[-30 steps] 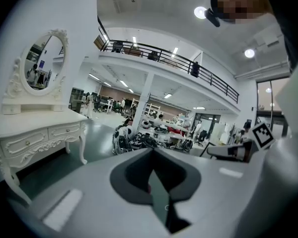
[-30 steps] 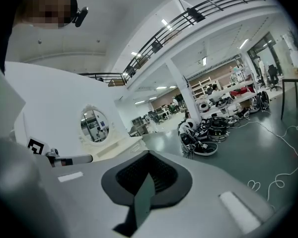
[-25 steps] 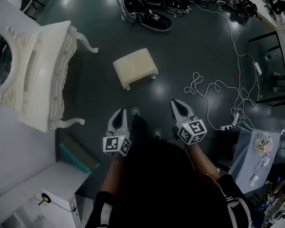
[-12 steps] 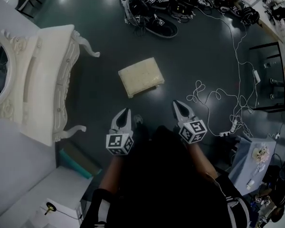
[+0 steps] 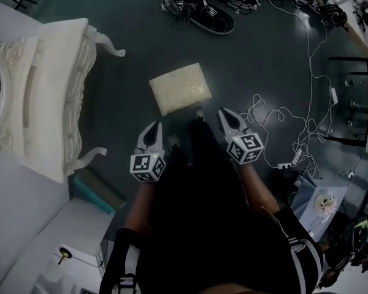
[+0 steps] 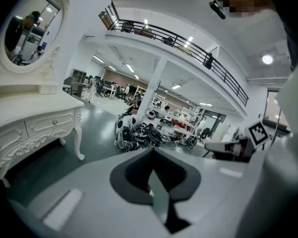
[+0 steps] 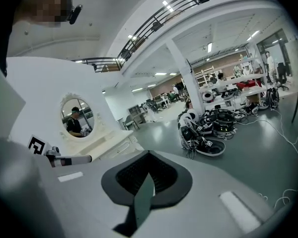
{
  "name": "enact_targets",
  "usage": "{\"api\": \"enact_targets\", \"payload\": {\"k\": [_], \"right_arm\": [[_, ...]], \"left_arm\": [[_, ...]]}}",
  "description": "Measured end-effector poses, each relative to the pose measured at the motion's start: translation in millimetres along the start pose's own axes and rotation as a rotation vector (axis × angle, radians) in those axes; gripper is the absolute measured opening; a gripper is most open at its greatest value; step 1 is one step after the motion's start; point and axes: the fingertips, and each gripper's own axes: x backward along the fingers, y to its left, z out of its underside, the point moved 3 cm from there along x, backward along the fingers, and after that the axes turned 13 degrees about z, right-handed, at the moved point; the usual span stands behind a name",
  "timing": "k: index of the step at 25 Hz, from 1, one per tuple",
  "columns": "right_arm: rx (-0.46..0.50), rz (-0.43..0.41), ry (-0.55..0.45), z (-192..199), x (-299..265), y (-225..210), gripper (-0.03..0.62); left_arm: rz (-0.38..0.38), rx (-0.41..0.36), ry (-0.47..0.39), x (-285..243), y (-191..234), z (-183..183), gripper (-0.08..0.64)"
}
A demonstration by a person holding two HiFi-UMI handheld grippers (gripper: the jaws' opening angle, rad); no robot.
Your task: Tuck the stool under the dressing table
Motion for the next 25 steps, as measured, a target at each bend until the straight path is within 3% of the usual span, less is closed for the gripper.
{"api": "enact_targets", "payload": {"k": [11,16,25], "right_arm": [[0.020,-0.082,0.127,-24.4,-109.6,-59.1,-0.006],[0.025,-0.083,0.187,-14.2,-157.5,-71.4,-0.006],[0.007,-0.043,0.237,30.0,-229.5,-78.1,-0.005]], "left_arm": [[-0.146,0.120,0.000,-101.6,34.6,-3.6,0.009],[-0.208,0.177,0.031,-124.6,75.2,13.1,0.009],[-0.223,0.226,0.107,-151.8,148.3,60.8,0.011]]}}
